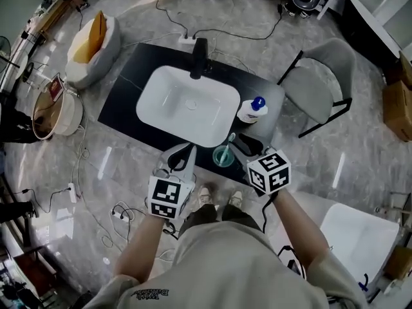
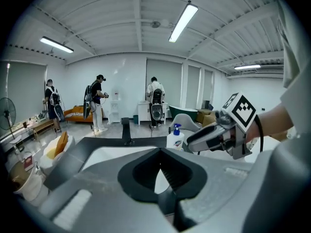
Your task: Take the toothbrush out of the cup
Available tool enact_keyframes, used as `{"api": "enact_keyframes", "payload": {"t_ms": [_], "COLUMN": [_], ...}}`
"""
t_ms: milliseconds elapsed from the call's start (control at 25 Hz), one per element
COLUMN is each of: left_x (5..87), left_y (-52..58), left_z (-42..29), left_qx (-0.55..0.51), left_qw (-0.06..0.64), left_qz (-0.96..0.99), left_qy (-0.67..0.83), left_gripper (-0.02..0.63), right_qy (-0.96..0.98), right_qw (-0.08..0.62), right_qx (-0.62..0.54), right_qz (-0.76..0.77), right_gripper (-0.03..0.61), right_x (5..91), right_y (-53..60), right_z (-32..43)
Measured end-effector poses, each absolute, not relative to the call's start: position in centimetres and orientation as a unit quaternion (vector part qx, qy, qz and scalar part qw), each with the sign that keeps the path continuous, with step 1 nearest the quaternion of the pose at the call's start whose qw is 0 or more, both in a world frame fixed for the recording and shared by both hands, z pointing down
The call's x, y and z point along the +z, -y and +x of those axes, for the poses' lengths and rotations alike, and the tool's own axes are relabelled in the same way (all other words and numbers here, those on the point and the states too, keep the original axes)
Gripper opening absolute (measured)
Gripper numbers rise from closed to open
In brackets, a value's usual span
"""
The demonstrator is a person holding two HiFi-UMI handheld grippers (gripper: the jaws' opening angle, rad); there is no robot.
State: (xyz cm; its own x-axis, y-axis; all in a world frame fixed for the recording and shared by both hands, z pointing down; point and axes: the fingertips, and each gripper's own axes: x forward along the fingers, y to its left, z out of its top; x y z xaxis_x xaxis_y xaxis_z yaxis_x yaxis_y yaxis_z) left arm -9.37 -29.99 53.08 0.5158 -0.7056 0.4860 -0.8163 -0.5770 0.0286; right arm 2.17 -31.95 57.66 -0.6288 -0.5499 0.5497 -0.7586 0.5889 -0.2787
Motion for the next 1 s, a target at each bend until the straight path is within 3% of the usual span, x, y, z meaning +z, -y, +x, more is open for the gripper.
{"api": "enact_keyframes", "payload": {"t_ms": [440, 680, 1000], "left_x": [59.6, 61.4, 60.1], "left_y": [30.0, 29.3, 29.3], "left_z": [-9.7, -10.0, -10.4], "left_qx": [0.250, 0.255, 0.241], "left_qw": [0.179, 0.200, 0.206], "left_qz": [0.851, 0.846, 0.844], "left_qy": [0.425, 0.424, 0.433], "left_gripper": [0.002, 0.002, 0.002], "right_qy": [0.844, 0.838, 0.851], "right_qw": [0.256, 0.247, 0.236], "right_qx": [0.301, 0.336, 0.322], "right_qz": [0.363, 0.352, 0.341], "right_gripper": [0.147, 0.040, 0.028], "right_x": [65.4, 66.3, 64.0], "right_y": [31.6, 31.4, 31.9], "right_z": [1.4, 1.0, 0.5]}}
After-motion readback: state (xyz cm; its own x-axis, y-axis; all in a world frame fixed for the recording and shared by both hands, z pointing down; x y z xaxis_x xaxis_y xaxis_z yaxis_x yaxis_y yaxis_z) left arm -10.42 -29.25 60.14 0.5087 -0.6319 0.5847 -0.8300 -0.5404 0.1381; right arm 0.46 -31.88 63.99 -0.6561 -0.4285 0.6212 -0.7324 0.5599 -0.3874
